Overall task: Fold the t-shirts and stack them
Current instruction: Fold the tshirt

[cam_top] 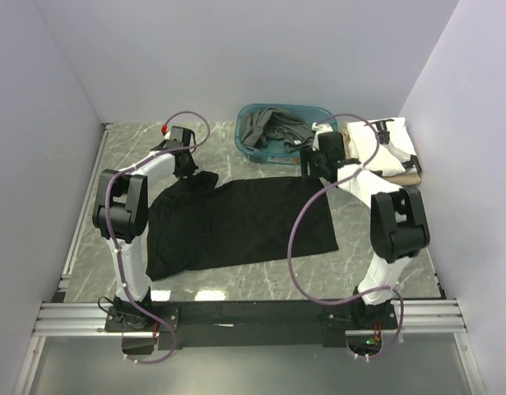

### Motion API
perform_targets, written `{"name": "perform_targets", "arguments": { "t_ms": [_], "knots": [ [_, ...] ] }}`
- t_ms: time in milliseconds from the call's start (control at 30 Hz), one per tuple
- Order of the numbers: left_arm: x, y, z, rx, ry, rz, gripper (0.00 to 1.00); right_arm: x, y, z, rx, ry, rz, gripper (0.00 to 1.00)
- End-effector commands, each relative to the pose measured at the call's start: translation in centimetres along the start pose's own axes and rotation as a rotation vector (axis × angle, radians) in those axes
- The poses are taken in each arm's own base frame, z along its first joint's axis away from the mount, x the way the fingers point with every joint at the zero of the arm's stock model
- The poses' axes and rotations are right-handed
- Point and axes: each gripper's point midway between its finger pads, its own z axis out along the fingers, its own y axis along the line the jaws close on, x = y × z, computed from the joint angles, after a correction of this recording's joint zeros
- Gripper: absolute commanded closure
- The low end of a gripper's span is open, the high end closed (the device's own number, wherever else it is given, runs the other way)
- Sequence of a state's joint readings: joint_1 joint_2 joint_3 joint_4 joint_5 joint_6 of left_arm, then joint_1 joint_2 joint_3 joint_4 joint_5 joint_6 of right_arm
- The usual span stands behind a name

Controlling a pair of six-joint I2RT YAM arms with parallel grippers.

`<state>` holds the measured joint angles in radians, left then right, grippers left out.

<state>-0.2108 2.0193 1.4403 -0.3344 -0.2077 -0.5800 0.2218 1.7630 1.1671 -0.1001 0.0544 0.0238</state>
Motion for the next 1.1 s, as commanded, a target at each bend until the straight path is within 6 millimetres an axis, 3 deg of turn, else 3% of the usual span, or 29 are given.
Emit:
{"name": "perform_targets", "arguments": {
  "t_ms": [0,200,233,400,433,533,767,1067],
  "knots": [
    [-2.8,-1.0,-2.1,0.035,-0.089,-0.025,0.99,-1.0,0.0,1.2,-0.045,0.035,-0.154,0.23],
    [-2.9,-0.8,-2.2,0.02,-0.095,-0.024,0.99,0.6,-0.7,2.2,-0.045,0.086,-0.229,0.24],
    [-2.9,-0.6,-2.1,0.016,-0.094,-0.024,0.99,1.6,-0.8,2.4,-0.048,0.127,-0.237,0.25],
    [-3.0,-0.5,-2.3,0.012,-0.099,-0.024,0.99,2.1,-0.5,3.1,-0.1,0.188,-0.26,0.28],
    [-3.0,-0.5,-2.3,0.014,-0.1,-0.022,0.99,3.2,-0.5,3.4,-0.111,0.235,-0.281,0.29],
    [-3.0,-0.5,-2.4,0.015,-0.103,-0.023,0.99,4.1,-0.6,4.0,-0.116,0.29,-0.288,0.32],
    [-2.8,-0.6,-2.2,0.017,-0.096,-0.023,0.99,3.8,-0.4,4.3,-0.138,0.299,-0.278,0.34],
    [-2.7,-0.4,-2.2,0.011,-0.095,-0.021,0.99,1.6,0.8,4.4,-0.187,0.238,-0.246,0.36]
  ]
}}
